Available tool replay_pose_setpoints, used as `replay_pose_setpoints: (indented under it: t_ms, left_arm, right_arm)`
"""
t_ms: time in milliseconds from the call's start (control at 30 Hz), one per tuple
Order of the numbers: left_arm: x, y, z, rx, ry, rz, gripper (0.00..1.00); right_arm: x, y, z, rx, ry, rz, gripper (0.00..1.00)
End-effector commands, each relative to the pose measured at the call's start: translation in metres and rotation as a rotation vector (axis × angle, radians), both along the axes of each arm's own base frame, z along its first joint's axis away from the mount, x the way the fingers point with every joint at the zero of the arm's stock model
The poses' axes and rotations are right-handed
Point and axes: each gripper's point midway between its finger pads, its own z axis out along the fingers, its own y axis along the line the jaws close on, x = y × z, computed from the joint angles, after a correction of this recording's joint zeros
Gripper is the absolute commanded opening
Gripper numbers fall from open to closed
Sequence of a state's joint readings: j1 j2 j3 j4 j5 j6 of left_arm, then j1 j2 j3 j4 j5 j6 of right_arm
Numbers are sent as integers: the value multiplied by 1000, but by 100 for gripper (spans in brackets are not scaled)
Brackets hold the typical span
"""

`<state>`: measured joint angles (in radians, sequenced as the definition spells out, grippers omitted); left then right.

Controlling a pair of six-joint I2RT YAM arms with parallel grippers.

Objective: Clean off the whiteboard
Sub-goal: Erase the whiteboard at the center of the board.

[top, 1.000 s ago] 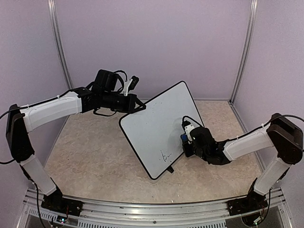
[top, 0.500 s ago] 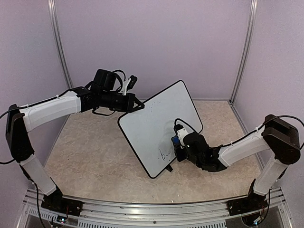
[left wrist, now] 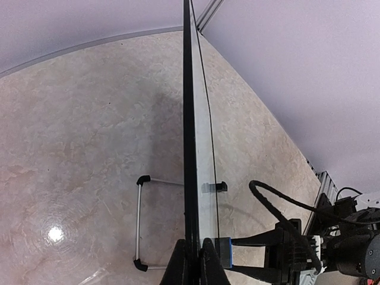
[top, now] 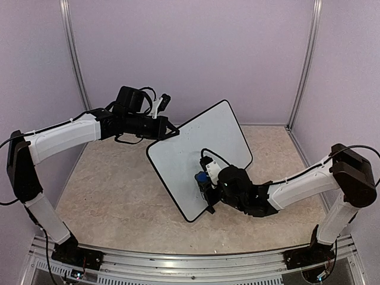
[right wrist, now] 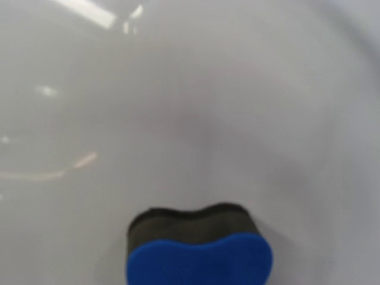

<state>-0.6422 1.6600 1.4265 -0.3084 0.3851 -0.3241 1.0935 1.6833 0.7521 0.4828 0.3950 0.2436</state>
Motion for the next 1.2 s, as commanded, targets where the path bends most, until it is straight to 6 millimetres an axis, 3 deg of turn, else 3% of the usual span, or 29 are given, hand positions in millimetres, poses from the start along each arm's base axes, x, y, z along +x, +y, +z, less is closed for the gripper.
replay_pose_setpoints:
  t_ms: [0,233,333,400,567,700,867,1167]
  left_arm:
    - [-27,-25,-12,11,-9,-136,0]
    - [-26,-25,-12,12,-7,-131,0]
    - [-26,-25,-13,13,-6,-130,0]
    - [-26,-25,-13,13,-6,-130,0]
    - [-26,-24,-13,18,-11,-126,0]
    - [-26,-24,-13,17,-9,-127,0]
    - [-26,-24,-14,17,-8,-126,0]
    - [-26,-25,-14,15,-2,-129,0]
  right_arm:
    - [-47,44,-19,-27,108,259,29]
    - [-31,35,45,50,27,219,30]
    - [-17,28,59,55,21,207,30]
    - [-6,22,54,47,35,198,30]
    - [8,3,16,42,144,182,30]
    - [-2,-2,-17,1,226,199,29]
    - [-28,-7,-49,-5,333,247,29]
    - [-46,-37,-69,-64,372,191,29]
